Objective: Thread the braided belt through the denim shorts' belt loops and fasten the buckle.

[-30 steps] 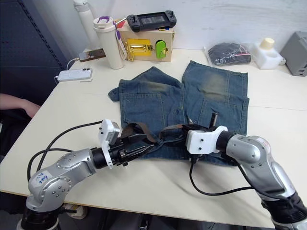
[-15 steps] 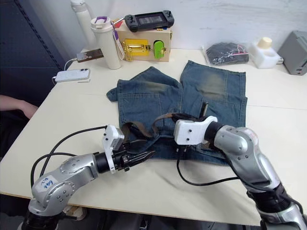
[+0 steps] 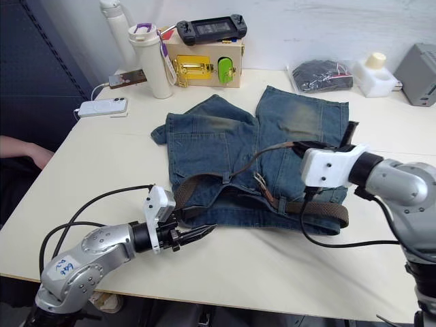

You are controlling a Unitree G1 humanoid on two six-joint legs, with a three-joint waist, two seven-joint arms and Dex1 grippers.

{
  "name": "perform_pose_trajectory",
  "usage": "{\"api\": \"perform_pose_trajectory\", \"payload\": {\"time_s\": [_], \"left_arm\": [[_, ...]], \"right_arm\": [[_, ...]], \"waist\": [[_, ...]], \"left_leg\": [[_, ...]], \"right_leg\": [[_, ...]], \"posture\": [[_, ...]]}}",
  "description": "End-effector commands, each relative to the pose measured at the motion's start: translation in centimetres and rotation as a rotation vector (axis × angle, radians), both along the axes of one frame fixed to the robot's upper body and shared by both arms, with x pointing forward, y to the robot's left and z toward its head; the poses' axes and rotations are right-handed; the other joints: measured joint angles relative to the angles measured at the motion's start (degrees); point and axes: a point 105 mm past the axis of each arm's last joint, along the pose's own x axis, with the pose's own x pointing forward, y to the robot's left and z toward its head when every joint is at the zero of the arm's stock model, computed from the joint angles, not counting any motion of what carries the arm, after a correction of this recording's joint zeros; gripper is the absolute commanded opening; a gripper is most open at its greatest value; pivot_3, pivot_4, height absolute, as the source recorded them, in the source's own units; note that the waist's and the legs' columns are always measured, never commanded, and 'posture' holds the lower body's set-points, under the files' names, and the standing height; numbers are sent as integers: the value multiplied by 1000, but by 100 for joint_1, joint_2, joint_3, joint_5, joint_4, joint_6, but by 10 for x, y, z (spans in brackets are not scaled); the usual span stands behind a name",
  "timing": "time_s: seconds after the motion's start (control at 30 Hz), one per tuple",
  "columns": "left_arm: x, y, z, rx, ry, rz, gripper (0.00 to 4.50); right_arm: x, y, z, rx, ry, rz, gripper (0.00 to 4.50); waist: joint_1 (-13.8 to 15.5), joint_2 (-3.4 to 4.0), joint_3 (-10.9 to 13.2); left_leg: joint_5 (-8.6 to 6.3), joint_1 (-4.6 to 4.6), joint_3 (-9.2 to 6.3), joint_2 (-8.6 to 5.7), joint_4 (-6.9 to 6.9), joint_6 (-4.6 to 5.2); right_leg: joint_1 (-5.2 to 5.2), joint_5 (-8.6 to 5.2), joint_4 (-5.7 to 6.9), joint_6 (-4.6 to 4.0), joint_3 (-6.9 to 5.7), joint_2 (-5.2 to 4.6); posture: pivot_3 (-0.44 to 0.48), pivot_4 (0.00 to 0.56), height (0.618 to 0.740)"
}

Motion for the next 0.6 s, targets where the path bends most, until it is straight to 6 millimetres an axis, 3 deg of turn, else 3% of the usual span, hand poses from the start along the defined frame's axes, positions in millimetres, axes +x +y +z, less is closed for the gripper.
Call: {"api": "perform_pose_trajectory", "payload": {"time_s": [0.03,0.17,0.37,0.5,0.6], "left_arm": [[-5,0,15,-14,-63,-25,3046],[-6,4,12,3,-53,-21,3046],[-12,4,14,-9,-49,-46,3046],[-20,11,38,-98,-71,-98,3046],[-20,31,74,-185,-118,-120,3046]], "right_arm": [[-7,2,18,44,-50,30,0],[-8,6,27,91,-52,48,0],[-13,13,21,50,-22,85,0],[-18,32,28,68,-39,147,0],[-19,51,32,87,-57,199,0]], "waist": [[-6,0,0],[-7,0,0],[-1,1,0],[-12,4,2],[-25,3,2]], "left_leg": [[0,0,0,0,0,0],[0,-4,0,1,1,0],[0,-4,0,1,1,0],[0,-4,-1,1,0,0],[0,-7,-1,7,-1,-1]], "right_leg": [[0,0,0,0,0,0],[-3,0,-1,0,0,0],[-2,0,-2,0,0,0],[-6,0,-1,-1,0,0],[-11,-1,-1,-1,-3,2]], "posture": [[0,150,645],[0,150,645],[0,150,645],[0,150,645],[0,150,645]]}}
